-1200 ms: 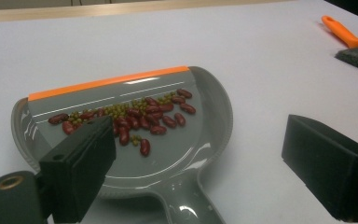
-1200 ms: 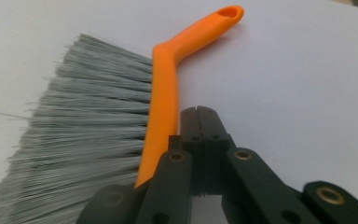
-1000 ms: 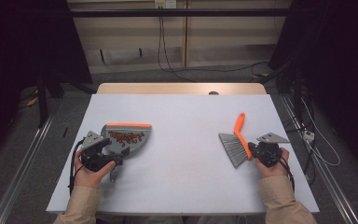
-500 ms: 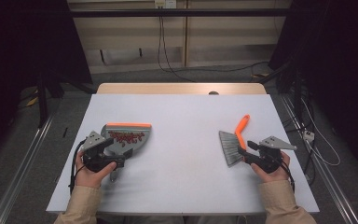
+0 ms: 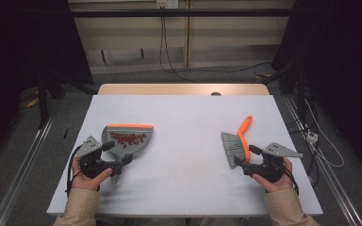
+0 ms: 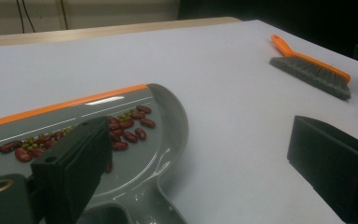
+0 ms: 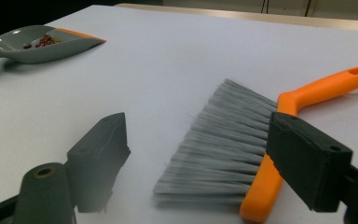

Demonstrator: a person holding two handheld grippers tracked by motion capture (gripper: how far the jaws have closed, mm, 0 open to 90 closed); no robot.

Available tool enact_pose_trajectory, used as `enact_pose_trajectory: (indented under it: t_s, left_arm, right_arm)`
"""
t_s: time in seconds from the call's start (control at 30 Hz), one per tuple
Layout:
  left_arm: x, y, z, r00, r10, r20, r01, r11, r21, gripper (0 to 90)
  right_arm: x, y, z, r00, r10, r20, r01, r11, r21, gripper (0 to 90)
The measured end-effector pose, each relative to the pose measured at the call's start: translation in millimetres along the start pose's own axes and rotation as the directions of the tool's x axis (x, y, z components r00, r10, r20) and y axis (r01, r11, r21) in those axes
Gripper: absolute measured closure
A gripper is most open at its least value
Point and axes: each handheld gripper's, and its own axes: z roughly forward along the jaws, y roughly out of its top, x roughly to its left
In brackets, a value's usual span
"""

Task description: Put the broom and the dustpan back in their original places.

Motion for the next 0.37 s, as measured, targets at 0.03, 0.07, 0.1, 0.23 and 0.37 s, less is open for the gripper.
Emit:
enact_pose_trajectory:
  t_s: [0.03,0.07,0.1,0.23,0.37]
  left_arm:
    - [-0.5,-0.9,0.0,1.0000,-0.002,0.003,0.002,1.0000,-0.004,6.3]
    - [-0.6,-1.6,0.1,1.0000,0.000,0.004,0.000,1.0000,-0.004,6.3]
    - [-0.8,-1.9,0.0,1.0000,0.003,0.007,-0.003,1.0000,-0.001,6.3]
    - [-1.2,-2.4,-0.1,1.0000,0.007,0.006,-0.007,1.0000,0.002,6.3]
    - [-1.2,-3.2,-0.2,1.0000,0.004,0.003,-0.004,1.0000,0.001,6.3]
  right_arm:
    - [0.2,-0.8,-0.9,1.0000,0.005,-0.007,-0.005,1.000,-0.002,19.8]
    - [0.6,-1.9,-2.3,1.0000,0.003,-0.007,-0.003,1.000,0.001,19.6]
    - [1.1,-3.0,-3.5,1.0000,-0.004,-0.006,0.004,1.000,0.003,19.2]
    - [1.4,-5.5,-6.8,0.9999,-0.006,-0.013,0.006,1.000,0.001,18.4]
    - [1.2,-4.7,-5.7,0.9998,-0.016,-0.012,0.016,1.000,-0.004,17.7]
